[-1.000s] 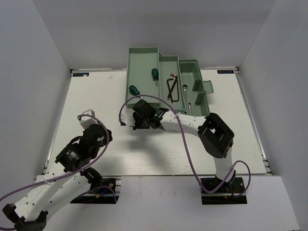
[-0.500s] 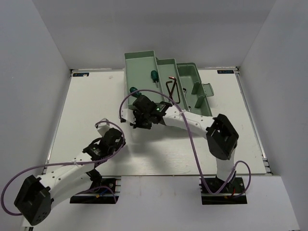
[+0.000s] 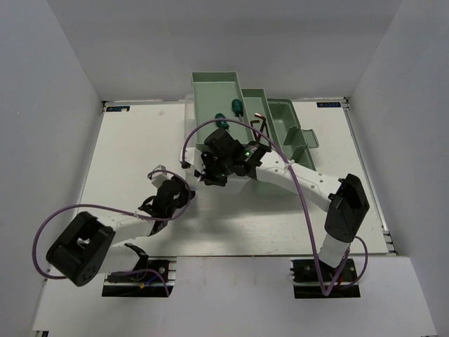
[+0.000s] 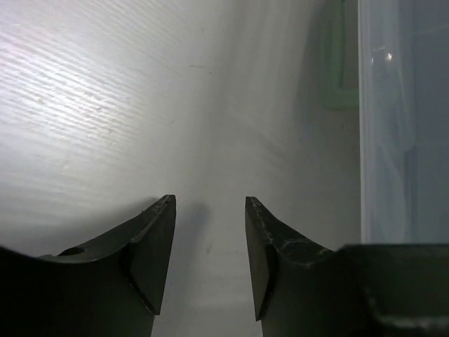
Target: Sort the tools into containers
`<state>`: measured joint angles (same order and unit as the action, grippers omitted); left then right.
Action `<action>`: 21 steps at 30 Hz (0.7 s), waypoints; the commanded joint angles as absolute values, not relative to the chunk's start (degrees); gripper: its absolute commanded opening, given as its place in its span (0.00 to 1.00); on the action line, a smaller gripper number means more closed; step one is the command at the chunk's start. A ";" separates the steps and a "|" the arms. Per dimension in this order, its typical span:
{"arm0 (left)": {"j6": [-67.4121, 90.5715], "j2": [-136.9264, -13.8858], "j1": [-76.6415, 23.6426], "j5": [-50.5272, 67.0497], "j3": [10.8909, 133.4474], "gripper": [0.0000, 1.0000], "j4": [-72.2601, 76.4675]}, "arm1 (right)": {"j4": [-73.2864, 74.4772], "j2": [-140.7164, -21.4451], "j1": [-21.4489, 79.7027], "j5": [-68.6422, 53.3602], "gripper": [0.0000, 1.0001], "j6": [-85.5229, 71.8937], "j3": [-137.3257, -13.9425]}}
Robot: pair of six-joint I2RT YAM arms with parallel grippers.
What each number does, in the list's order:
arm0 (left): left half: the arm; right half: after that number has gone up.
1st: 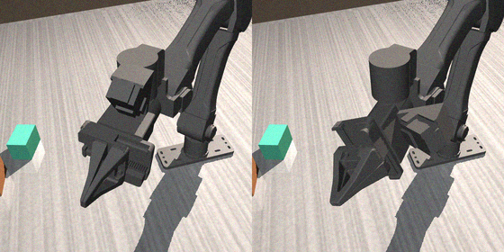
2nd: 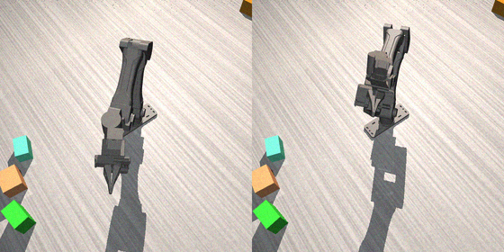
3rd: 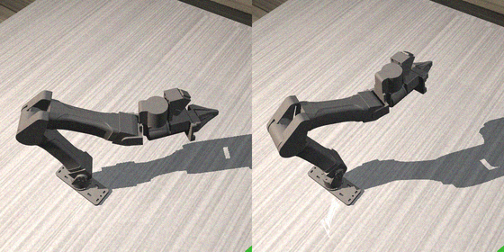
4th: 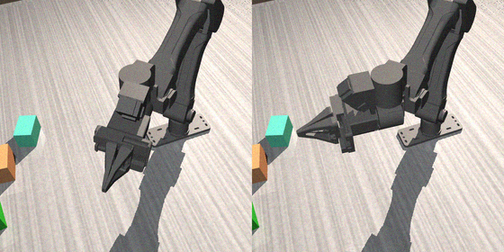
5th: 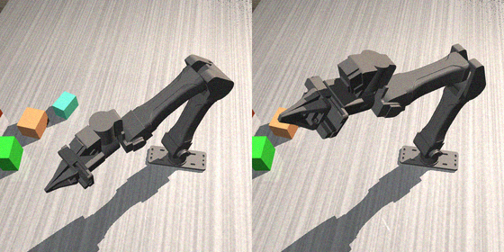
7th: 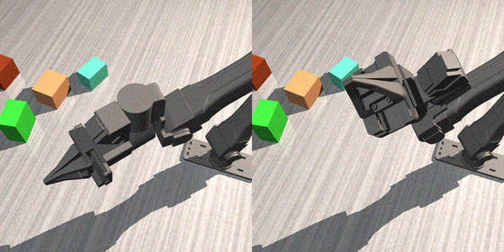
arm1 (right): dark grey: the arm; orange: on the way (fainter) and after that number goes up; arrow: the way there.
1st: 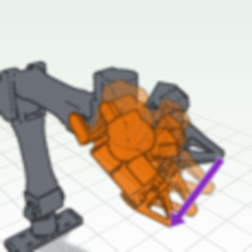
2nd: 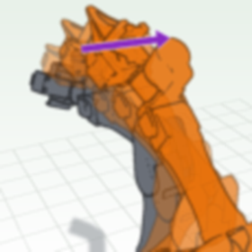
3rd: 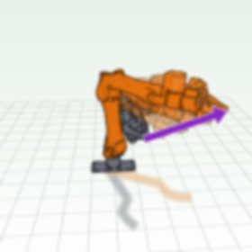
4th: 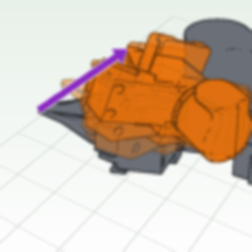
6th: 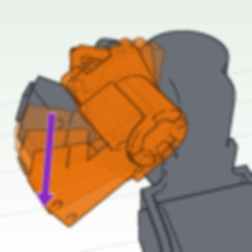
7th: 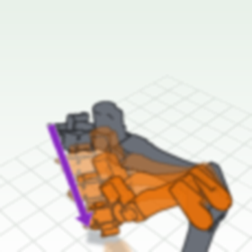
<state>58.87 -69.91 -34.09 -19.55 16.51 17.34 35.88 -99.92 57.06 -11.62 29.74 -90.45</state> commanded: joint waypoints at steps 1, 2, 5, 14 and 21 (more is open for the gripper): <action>57.39 -73.29 -32.70 -14.17 16.44 0.55 34.25 | 28.83 -92.99 56.52 -8.87 0.00 29.53 -90.02; 57.39 -74.08 -32.70 -13.63 16.44 0.57 37.84 | 28.92 -92.73 56.51 -8.96 0.01 29.62 -89.22; 57.39 -76.02 -31.47 -11.95 17.05 0.57 39.37 | 28.21 -92.37 56.34 -9.14 0.31 29.53 -86.41; 57.39 -80.41 -29.88 -7.13 19.77 0.57 44.73 | 30.14 -91.32 56.34 -11.69 0.72 29.62 -83.49; 57.92 -86.47 -29.36 -3.44 23.81 0.58 47.37 | 40.24 -86.32 56.69 -17.22 0.74 31.64 -89.73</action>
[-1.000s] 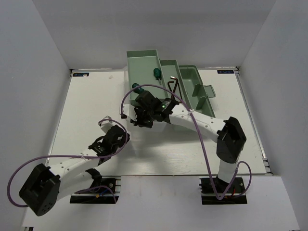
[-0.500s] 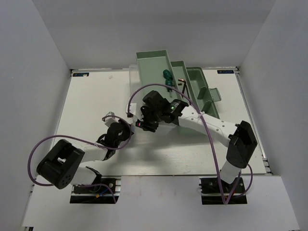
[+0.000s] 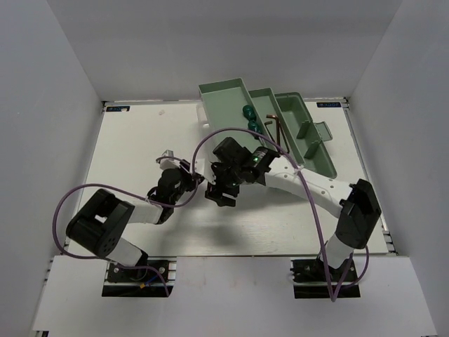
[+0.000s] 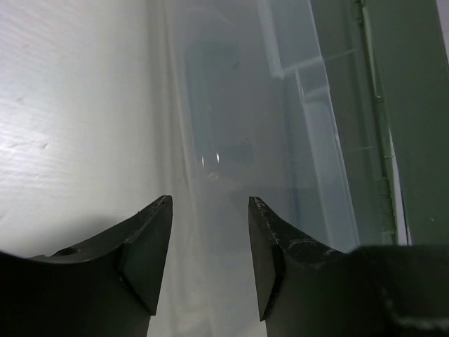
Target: Sort the tools into containers
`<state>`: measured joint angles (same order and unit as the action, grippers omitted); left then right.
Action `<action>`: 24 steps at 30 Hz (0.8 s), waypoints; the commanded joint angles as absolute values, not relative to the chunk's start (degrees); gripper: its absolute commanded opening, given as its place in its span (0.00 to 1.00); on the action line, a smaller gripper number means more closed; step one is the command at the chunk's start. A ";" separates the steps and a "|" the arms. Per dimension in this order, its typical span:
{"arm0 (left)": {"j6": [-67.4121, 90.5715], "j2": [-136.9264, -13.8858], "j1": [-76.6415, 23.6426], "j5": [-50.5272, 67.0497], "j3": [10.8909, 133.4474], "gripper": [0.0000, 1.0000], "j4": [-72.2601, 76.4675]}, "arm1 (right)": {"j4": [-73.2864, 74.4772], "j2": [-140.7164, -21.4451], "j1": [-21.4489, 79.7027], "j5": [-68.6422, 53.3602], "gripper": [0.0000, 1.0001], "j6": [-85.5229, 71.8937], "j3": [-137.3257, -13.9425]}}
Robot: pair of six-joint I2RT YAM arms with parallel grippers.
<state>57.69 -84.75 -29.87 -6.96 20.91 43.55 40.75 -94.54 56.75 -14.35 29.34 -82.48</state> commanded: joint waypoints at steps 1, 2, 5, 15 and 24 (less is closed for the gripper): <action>58.53 -87.62 -29.36 -2.73 24.86 0.58 48.59 | 39.99 -85.70 56.52 -14.62 0.74 31.55 -90.69; 58.54 -88.67 -29.36 -2.72 24.87 0.58 49.13 | 39.73 -85.43 56.43 -13.28 0.72 31.38 -90.53; 60.37 -90.79 -29.36 -1.85 25.49 0.58 51.06 | 38.67 -86.48 56.43 -6.69 0.72 33.39 -89.04; 60.91 -88.33 -28.83 -2.37 25.49 0.58 48.70 | 24.87 -93.32 56.51 8.26 0.62 37.44 -75.23; 60.38 -86.66 -28.30 -1.76 23.82 0.58 48.69 | 23.47 -99.84 56.69 9.05 0.30 34.63 -75.23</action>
